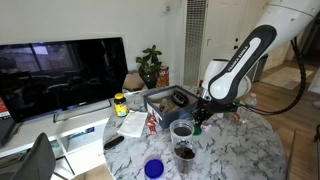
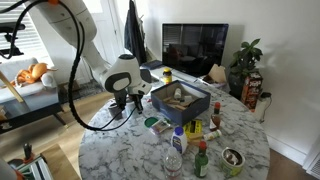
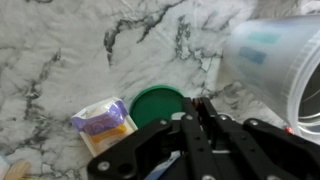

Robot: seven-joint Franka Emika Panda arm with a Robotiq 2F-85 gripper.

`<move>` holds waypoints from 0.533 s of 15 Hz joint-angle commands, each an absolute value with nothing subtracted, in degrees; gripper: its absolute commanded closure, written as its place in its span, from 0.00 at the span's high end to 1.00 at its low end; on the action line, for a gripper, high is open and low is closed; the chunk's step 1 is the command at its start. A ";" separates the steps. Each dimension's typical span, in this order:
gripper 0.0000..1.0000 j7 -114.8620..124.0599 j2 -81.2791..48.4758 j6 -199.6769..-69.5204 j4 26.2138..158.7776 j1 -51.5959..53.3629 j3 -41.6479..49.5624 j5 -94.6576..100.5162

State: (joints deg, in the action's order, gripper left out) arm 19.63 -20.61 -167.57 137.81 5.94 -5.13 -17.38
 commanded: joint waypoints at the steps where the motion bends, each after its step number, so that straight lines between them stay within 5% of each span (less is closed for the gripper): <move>1: 0.11 19.70 -20.71 -167.41 137.53 6.11 -4.99 -17.43; 2: 0.03 19.70 -20.70 -167.41 137.38 6.10 -4.99 -17.45; 8: 0.03 23.91 -25.56 -167.12 133.97 7.74 -1.07 -16.39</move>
State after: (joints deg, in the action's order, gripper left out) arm 22.40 -22.53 -167.56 136.21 7.20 -1.76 -16.55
